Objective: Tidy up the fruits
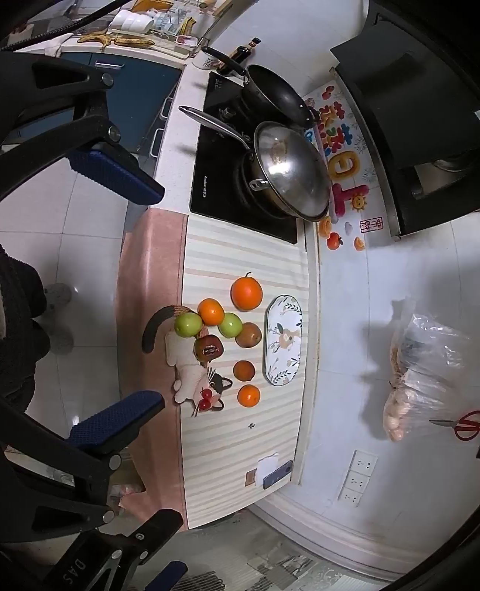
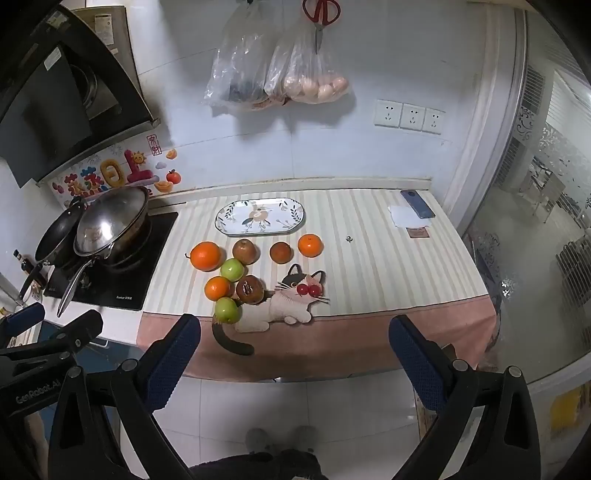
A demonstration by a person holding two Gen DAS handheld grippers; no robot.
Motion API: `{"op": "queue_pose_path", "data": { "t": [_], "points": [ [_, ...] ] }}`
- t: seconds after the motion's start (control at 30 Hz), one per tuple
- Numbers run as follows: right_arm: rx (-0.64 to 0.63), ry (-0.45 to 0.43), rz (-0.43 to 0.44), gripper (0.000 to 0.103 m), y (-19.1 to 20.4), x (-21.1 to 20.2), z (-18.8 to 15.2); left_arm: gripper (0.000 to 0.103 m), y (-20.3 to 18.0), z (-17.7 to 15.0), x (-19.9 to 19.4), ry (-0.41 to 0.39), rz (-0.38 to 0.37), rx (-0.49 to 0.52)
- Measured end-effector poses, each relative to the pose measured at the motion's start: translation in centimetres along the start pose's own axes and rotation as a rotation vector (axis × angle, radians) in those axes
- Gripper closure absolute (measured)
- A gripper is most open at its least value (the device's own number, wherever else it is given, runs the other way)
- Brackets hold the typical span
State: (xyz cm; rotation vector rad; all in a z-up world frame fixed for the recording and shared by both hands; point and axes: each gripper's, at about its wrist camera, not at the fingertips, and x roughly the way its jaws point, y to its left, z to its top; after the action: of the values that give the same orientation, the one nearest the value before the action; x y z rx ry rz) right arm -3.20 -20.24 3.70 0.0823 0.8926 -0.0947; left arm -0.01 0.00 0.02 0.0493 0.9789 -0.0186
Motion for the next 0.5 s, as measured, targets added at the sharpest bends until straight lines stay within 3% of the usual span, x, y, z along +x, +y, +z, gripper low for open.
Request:
{"op": "queue_pose_path", "data": {
  "t": [0.5],
  "points": [
    [-0.004,0.004,0.004,0.000,0.66,-0.22,-0.59,0.001,0.62,-0.89,-0.51,-0.007,-0.006,-0.006]
  ]
}}
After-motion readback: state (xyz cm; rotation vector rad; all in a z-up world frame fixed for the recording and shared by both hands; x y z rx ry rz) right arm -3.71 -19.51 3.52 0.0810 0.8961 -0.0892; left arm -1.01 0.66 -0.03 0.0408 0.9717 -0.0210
